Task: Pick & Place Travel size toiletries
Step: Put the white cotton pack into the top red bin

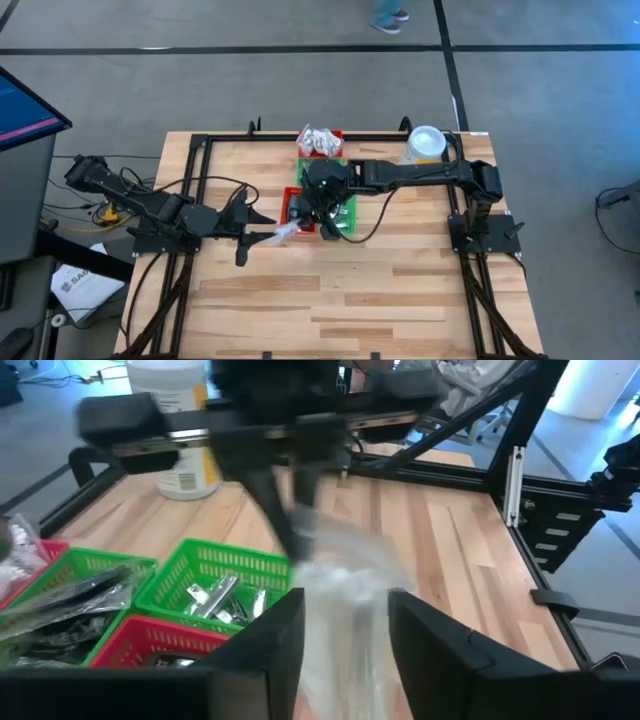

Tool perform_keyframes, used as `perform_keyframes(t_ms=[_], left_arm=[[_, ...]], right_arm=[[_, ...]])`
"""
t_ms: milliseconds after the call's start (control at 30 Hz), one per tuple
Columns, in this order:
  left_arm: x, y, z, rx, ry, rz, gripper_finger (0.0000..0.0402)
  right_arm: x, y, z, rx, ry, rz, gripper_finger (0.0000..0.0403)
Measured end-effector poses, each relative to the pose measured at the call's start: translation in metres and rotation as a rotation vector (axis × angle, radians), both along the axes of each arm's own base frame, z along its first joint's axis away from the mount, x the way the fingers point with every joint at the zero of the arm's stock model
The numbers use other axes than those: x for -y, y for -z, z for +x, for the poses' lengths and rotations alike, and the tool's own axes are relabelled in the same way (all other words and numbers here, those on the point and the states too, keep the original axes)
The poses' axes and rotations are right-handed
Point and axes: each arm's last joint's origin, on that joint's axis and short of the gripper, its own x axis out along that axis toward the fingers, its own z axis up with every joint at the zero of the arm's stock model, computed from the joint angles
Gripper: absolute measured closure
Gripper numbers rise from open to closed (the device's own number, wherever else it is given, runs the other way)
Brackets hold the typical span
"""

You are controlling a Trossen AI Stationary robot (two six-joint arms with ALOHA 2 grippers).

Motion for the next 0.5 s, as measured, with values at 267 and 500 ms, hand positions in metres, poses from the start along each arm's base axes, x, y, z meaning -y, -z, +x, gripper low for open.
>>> perform_keyframes(t_ms=[267, 500], left_arm=[[0.000, 0.000, 0.000, 0.000, 0.001, 0.001, 0.0250], [0.000, 0.000, 0.000, 0.000, 0.002, 0.001, 0.0260]], right_arm=[[0.035, 0.004, -0.006, -0.070, 0.109, 0.029, 0.0403], [0.074, 0.005, -0.014, -0.106, 0.233, 0.068, 0.0403]])
